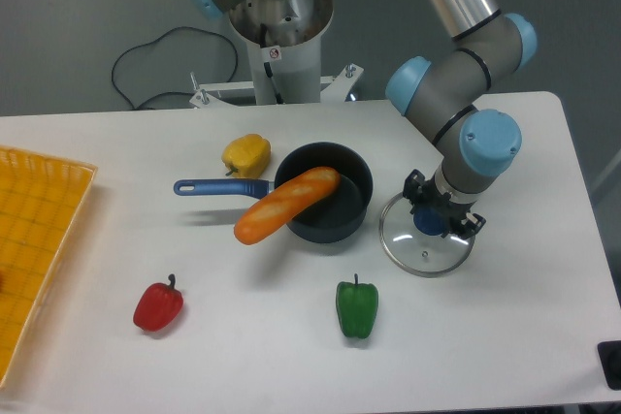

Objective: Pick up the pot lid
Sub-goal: 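Move the gripper to the glass lid and grasp its blue knob, then lift the glass lid by its knob toward the pot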

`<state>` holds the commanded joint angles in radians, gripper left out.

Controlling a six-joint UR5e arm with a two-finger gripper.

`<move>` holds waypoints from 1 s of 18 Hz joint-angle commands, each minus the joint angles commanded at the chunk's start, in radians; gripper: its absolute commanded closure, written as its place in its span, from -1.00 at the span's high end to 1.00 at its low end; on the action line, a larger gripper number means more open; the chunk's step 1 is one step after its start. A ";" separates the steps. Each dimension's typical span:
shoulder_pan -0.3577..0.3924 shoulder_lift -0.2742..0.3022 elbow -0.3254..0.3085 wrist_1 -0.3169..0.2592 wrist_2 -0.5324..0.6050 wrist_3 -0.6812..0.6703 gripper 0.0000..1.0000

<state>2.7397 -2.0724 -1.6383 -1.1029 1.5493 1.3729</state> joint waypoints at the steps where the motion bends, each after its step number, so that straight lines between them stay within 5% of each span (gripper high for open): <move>1: 0.000 0.000 0.000 0.000 0.000 0.000 -0.18; 7: -0.005 0.011 0.052 -0.018 0.008 0.003 -0.36; 11: -0.057 0.028 0.142 -0.159 0.035 0.005 -0.36; 18: -0.118 0.101 0.173 -0.244 0.026 0.008 -0.36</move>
<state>2.6216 -1.9713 -1.4651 -1.3466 1.5754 1.3806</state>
